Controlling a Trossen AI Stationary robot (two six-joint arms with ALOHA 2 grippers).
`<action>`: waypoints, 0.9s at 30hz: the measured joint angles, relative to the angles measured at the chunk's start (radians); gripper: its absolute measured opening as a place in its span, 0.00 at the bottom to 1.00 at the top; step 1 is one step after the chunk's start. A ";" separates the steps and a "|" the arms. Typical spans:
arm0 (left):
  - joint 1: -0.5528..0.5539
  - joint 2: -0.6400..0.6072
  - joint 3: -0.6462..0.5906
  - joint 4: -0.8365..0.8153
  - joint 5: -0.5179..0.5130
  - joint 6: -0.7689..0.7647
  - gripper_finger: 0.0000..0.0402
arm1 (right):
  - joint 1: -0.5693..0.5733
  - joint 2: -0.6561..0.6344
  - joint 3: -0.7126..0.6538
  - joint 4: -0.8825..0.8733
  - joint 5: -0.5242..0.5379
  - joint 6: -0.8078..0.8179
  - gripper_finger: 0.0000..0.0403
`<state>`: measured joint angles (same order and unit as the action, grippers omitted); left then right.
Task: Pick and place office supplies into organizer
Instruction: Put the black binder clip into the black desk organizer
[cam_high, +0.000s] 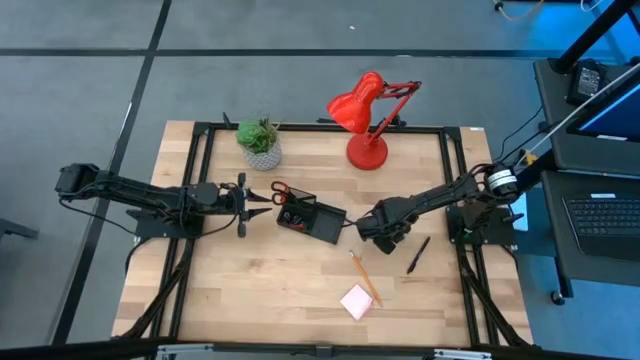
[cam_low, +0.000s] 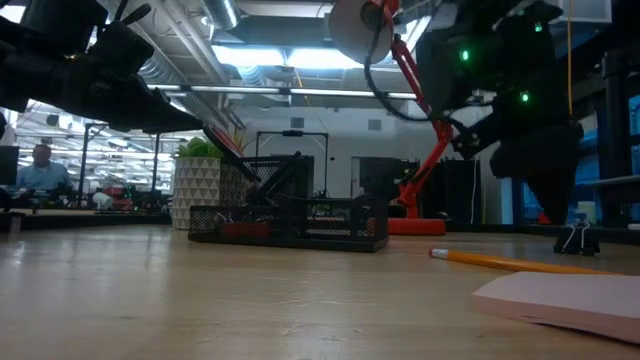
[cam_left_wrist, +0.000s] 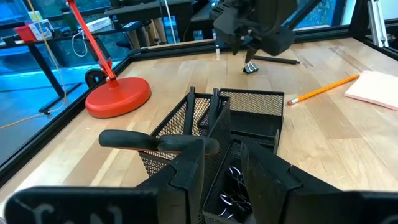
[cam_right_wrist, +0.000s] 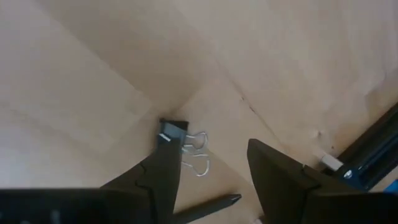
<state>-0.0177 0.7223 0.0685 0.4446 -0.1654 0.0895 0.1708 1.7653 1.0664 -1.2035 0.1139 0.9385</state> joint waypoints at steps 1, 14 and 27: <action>0.000 0.000 0.000 0.000 0.000 0.000 0.25 | -0.007 0.000 -0.012 0.004 -0.014 0.000 0.46; 0.000 0.000 0.000 0.000 0.000 0.000 0.25 | -0.018 0.000 -0.078 0.119 -0.129 -0.001 0.46; 0.000 0.000 0.000 0.000 0.000 0.000 0.25 | -0.018 0.000 -0.078 0.123 -0.143 -0.001 0.34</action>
<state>-0.0177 0.7226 0.0685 0.4442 -0.1654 0.0891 0.1524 1.7653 0.9882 -1.0809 -0.0292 0.9375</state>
